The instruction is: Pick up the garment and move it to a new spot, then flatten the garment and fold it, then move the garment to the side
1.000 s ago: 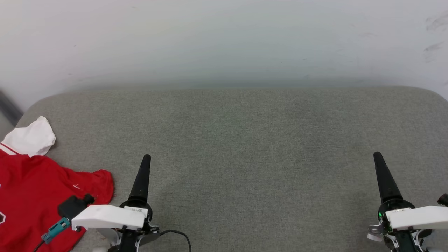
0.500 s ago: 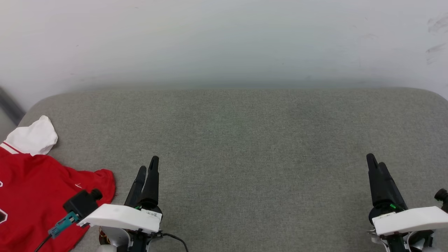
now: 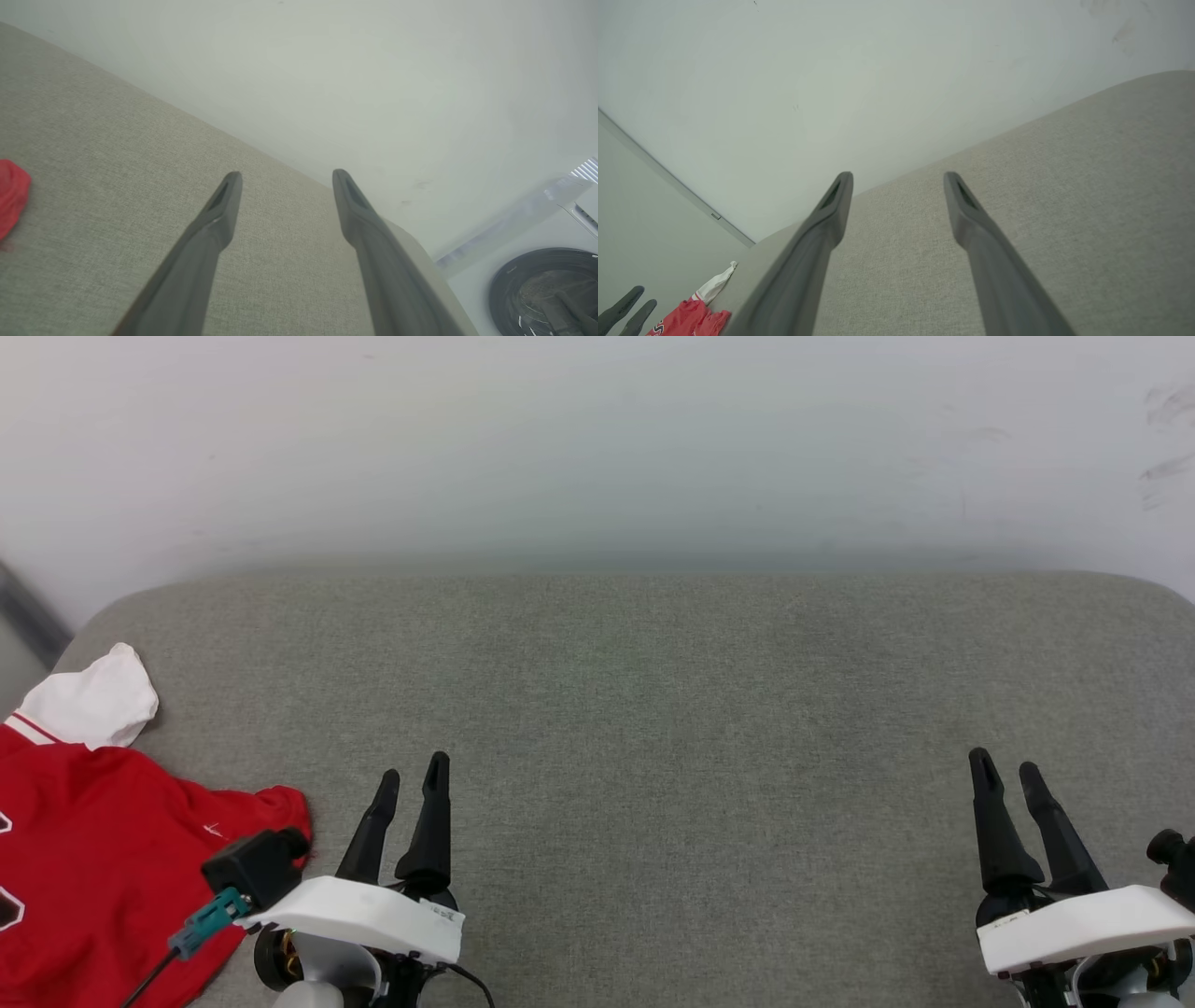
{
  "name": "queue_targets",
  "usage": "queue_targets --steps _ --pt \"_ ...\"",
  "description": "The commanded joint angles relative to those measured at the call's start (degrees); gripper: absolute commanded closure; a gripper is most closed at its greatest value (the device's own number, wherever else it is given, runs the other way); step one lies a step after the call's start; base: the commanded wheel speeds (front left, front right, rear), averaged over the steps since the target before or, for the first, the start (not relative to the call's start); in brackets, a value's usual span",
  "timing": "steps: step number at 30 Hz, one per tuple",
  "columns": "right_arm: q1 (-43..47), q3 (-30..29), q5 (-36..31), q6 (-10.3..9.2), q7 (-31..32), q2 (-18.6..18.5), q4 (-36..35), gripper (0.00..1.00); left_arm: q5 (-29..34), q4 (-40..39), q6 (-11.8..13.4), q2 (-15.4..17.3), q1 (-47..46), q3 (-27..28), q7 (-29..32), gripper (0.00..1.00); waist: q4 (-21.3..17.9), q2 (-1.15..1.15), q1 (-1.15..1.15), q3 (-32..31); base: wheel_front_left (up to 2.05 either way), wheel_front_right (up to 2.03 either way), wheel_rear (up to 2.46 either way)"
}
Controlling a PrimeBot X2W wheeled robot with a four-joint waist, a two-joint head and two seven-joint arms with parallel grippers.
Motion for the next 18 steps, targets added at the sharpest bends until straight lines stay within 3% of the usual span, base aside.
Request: queue_targets --steps 1,18 --pt "0.0 -0.1 -1.7 0.02 -0.3 -0.2 -1.0 0.0 1.9 -0.5 0.3 0.1 -1.2 -0.4 -0.6 0.0 0.0 0.0 0.0 0.0 0.0 0.0 0.0" --pt "1.1 -0.6 -14.6 0.01 0.0 0.1 -2.5 0.0 14.5 0.9 0.4 0.2 -1.6 -1.3 -3.2 0.0 0.5 0.0 0.0 -0.2 0.0 0.0 0.0"
